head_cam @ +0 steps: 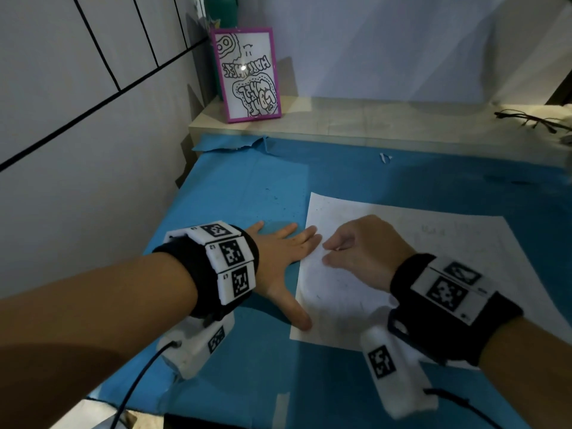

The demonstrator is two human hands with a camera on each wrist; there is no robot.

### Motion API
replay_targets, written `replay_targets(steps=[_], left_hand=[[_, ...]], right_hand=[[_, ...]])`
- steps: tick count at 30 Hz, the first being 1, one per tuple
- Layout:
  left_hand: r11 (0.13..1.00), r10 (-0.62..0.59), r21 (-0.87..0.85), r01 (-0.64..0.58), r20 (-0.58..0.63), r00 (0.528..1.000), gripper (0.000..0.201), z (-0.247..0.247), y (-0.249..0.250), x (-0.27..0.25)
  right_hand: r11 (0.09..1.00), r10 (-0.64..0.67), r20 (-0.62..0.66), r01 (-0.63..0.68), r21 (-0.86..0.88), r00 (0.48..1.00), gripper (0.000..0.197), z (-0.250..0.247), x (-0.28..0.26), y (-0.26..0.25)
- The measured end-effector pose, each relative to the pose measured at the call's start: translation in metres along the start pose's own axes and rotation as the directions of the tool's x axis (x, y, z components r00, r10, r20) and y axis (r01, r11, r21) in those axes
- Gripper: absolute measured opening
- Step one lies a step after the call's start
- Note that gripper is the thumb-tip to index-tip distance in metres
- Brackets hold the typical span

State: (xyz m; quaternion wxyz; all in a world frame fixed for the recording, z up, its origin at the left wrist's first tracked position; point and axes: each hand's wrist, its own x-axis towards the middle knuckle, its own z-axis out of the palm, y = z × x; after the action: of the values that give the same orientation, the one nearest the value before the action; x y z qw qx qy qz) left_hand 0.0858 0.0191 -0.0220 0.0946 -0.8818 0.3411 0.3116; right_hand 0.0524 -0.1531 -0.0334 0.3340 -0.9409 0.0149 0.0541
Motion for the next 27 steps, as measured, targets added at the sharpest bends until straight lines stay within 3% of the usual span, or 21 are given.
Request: replay_targets(steps=[2,5,7,10,12,13,15,17,18,19,20,22,23,24,27], left_hand=[[1.0,0.001,-0.019,-0.001,0.003,1.0,0.126,-0.001,0.0,-0.001],[1.0,0.008,-0.016,-0.008,-0.014,1.0,0.124,-0.002,0.003,-0.004],[0.999,0.048,0.026,-0.047,-0.067,0.997,0.114,-0.002,0.014,-0.011],[0.969,0.234,0.113,-0.218,-0.146,0.961,0.086,0.014,0.046,-0.024],[0.948,0.301,0.127,-0.291,-0.071,0.951,0.067,0.027,0.058,-0.029],[0.959,0.261,0.123,-0.256,-0.026,0.965,0.059,0.028,0.054,-0.028],[0.985,0.008,0.17,-0.005,-0.021,1.0,0.054,0.022,0.033,-0.017],[0.94,-0.281,0.167,0.297,-0.111,0.953,0.065,0.008,0.011,-0.009],[0.921,-0.329,0.167,0.353,-0.154,0.932,0.069,0.001,0.007,-0.009],[0.928,-0.284,0.192,0.319,-0.189,0.94,0.07,-0.003,0.011,-0.011],[0.955,-0.162,0.214,0.203,-0.196,0.967,0.067,-0.006,0.02,-0.014],[0.977,0.093,0.201,-0.071,-0.104,0.99,0.06,-0.004,0.042,-0.022],[0.976,0.139,0.177,-0.129,-0.045,0.989,0.059,0.001,0.047,-0.022],[0.983,0.109,0.152,-0.105,-0.013,0.994,0.06,0.004,0.046,-0.018],[0.969,-0.176,0.152,0.194,-0.123,0.977,0.069,-0.005,0.026,-0.001]], right_hand=[[0.974,0.085,-0.079,-0.066,0.217,0.993,0.012,-0.002,-0.005,0.012],[0.804,0.277,-0.134,-0.154,0.574,0.951,0.016,-0.001,-0.016,0.035],[0.756,0.32,-0.135,-0.167,0.633,0.938,0.017,0.002,-0.02,0.045],[0.749,0.288,-0.161,-0.117,0.652,0.944,0.008,0.006,-0.02,0.044],[0.748,0.272,-0.16,-0.104,0.656,0.949,0.008,0.006,-0.02,0.042],[0.741,0.267,-0.153,-0.101,0.664,0.951,0.009,0.006,-0.019,0.042],[0.719,0.262,-0.138,-0.097,0.689,0.955,0.009,0.007,-0.02,0.044],[0.715,0.258,-0.144,-0.088,0.694,0.955,0.006,0.007,-0.021,0.044],[0.711,0.255,-0.148,-0.082,0.698,0.955,0.005,0.007,-0.021,0.044],[0.703,0.257,-0.15,-0.079,0.706,0.955,0.005,0.008,-0.021,0.044],[0.697,0.262,-0.151,-0.079,0.713,0.953,0.006,0.008,-0.02,0.044],[0.7,0.265,-0.154,-0.08,0.709,0.952,0.007,0.008,-0.02,0.044],[0.711,0.266,-0.159,-0.082,0.699,0.951,0.008,0.008,-0.021,0.043],[0.722,0.27,-0.165,-0.086,0.687,0.949,0.01,0.007,-0.022,0.043],[0.748,0.283,-0.162,-0.112,0.654,0.945,0.012,0.005,-0.025,0.042]])
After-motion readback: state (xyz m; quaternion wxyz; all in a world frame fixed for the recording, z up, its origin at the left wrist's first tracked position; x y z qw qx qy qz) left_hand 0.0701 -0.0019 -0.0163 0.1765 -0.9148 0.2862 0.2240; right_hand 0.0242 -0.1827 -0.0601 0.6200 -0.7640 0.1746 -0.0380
